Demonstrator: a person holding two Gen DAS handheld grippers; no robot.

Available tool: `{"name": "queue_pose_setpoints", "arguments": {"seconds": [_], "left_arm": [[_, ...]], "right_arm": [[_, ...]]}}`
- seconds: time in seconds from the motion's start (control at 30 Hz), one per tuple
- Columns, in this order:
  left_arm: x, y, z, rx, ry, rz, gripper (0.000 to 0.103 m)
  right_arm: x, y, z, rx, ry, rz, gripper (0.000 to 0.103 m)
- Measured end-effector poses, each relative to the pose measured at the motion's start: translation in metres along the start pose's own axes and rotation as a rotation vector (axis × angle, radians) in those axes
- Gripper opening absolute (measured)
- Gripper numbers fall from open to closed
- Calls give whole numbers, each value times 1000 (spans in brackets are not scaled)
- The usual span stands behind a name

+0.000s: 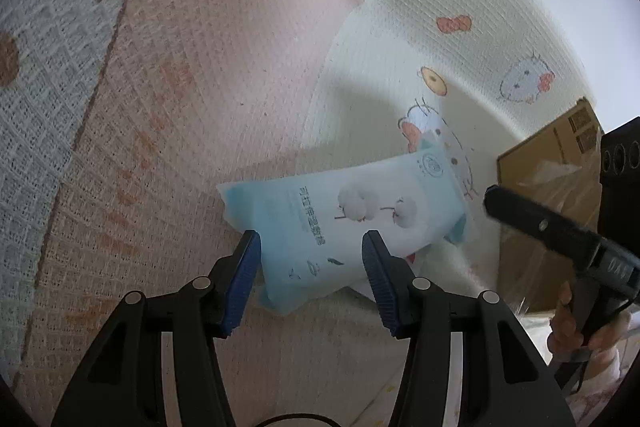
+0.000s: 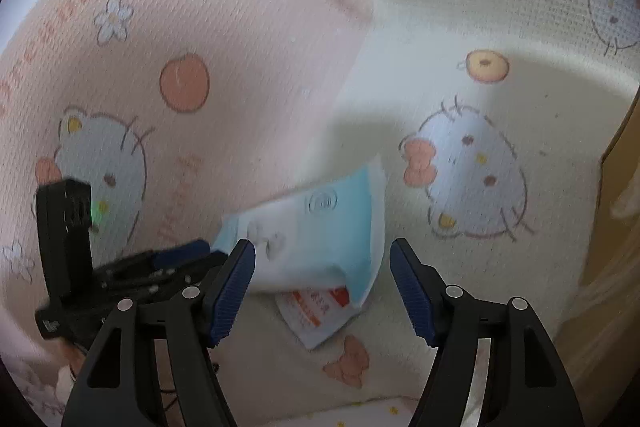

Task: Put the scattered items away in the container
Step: 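Grasp the pack's edge with the left gripper while the right gripper grasps its other end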

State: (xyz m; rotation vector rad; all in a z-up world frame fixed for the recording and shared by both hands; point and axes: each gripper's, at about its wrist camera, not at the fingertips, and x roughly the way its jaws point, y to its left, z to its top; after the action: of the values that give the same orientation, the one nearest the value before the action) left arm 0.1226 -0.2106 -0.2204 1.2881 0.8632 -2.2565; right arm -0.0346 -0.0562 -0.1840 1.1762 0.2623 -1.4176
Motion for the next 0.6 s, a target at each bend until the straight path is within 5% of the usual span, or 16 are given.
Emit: {"name": "queue_pose_setpoints", "arguments": {"seconds": [0.17,0.6], "left_arm": [[11,8,2,-84,8,0,57],[26,6,5,-157,18,-23,66]], "right_arm": [[13,-8,18,49,5,-3,72],[54,-33,36,217,178,90,72]]}}
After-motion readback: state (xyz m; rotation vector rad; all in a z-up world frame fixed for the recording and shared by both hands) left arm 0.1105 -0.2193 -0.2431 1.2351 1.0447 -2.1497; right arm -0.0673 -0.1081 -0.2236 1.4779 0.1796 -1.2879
